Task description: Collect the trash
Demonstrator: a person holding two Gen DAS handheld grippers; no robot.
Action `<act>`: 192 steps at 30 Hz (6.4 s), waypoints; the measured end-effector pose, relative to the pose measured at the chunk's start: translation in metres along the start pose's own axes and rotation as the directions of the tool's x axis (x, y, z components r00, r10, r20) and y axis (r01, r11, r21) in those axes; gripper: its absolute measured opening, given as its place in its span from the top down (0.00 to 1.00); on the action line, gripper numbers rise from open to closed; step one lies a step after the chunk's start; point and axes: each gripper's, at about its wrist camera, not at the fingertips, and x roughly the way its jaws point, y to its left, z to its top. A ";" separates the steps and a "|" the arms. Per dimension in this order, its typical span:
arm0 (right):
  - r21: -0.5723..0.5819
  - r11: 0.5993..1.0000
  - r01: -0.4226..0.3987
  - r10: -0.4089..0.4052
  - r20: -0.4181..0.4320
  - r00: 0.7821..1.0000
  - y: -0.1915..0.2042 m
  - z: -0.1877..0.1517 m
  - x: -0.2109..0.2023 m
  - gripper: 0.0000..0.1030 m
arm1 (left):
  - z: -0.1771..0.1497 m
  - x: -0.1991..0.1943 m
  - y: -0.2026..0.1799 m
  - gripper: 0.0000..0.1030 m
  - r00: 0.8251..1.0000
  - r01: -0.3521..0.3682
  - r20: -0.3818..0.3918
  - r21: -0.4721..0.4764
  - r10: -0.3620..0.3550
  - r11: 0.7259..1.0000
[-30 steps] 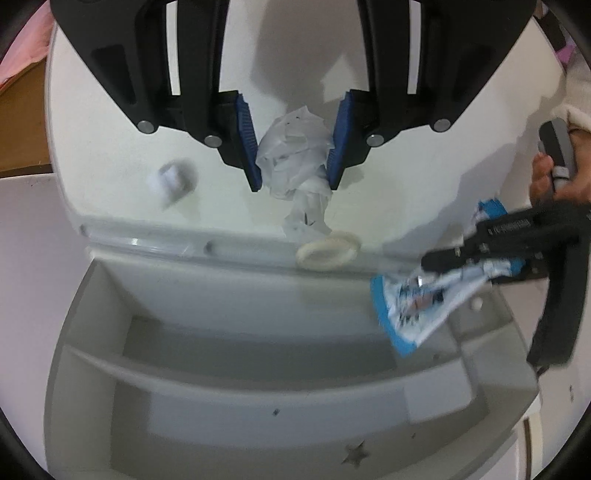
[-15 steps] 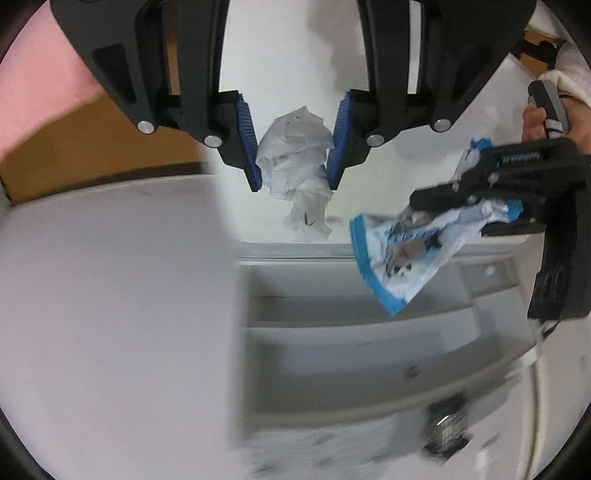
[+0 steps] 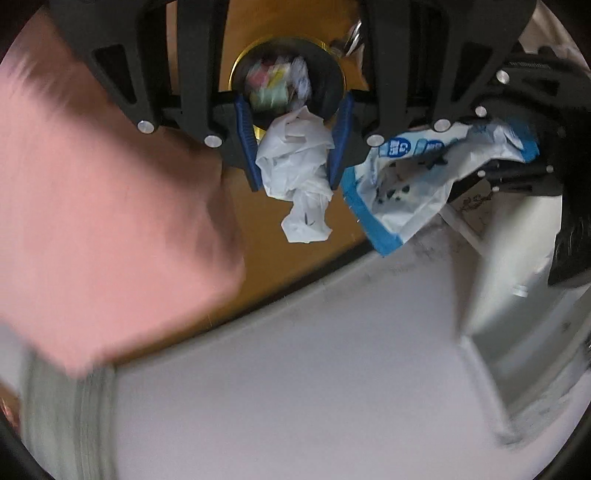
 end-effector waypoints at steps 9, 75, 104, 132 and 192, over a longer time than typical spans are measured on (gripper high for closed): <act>0.260 0.964 -0.050 0.137 -0.328 0.935 -0.066 -0.109 0.148 0.65 | -0.036 0.159 0.041 0.63 0.943 -0.075 -0.332 -0.110 0.035 0.991; -0.652 0.699 -0.294 0.251 -0.161 0.955 0.494 0.165 0.175 0.38 | -0.164 -0.275 0.467 0.36 0.810 -0.414 0.079 -0.626 0.582 0.661; -0.654 0.678 -0.336 0.313 -0.156 0.937 0.474 0.128 0.111 0.71 | -0.172 -0.304 0.364 0.61 0.796 -0.421 0.158 -0.549 0.585 0.722; -0.373 0.926 -0.059 0.100 0.090 0.991 0.139 0.078 -0.017 0.71 | -0.040 -0.164 0.032 0.61 0.928 -0.275 0.280 0.067 0.246 0.959; -0.130 0.982 0.139 -0.072 0.420 0.905 0.208 0.132 -0.034 0.07 | -0.108 -0.284 0.103 0.06 0.454 -0.600 0.492 -0.448 0.743 0.663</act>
